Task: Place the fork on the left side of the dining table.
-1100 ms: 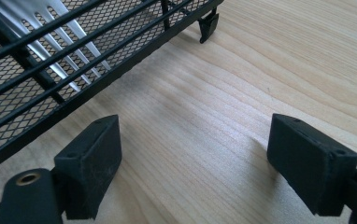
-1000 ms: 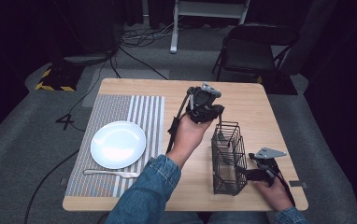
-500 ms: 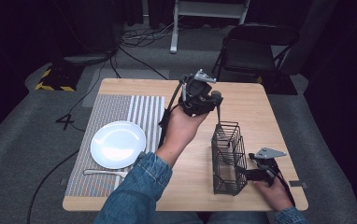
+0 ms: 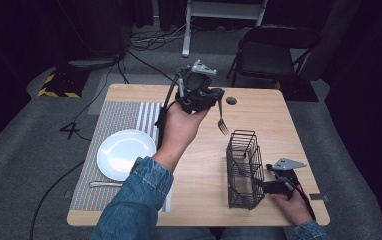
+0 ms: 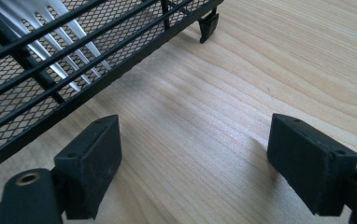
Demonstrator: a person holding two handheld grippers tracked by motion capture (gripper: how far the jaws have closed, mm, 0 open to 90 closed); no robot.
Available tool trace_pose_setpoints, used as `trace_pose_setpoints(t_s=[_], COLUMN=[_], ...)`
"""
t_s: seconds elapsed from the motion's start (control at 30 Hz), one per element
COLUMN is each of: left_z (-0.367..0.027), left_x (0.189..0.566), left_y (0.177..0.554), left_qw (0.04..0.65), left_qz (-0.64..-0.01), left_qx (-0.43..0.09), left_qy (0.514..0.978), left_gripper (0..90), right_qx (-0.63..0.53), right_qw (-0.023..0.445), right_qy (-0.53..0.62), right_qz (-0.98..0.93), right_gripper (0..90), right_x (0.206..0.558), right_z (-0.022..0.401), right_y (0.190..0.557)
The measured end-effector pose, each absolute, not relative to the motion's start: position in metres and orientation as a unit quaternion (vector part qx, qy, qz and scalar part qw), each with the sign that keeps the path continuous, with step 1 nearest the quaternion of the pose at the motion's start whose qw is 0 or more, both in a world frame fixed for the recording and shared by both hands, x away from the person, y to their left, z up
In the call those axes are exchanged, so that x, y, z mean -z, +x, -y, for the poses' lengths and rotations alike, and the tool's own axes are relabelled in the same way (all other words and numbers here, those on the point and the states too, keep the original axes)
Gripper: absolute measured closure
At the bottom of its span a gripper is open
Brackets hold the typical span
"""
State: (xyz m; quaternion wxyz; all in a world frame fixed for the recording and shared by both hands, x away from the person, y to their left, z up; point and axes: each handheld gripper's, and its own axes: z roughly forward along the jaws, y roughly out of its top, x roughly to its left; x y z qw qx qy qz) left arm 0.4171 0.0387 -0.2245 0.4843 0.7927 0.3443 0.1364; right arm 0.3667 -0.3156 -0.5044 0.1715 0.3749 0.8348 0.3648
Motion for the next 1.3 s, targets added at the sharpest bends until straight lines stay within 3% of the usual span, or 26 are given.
trace_pose_setpoints(t_s=[0.57,1.3], left_z=[-0.128,-0.219], left_x=[0.23,0.263], left_y=[0.42,0.463], left_qw=[0.48,0.471], left_qz=[-0.381,-0.461], left_qx=[-0.182,-0.213], left_qy=[0.769,0.722], left_gripper=[85.8,85.8], right_qx=[-0.364,-0.363], right_qw=[0.174,0.175], right_qy=[0.381,0.384], right_qz=[-0.832,-0.83], right_gripper=[17.9,17.9], right_x=[0.505,0.505], right_z=[0.314,0.314], right_y=[0.366,0.366])
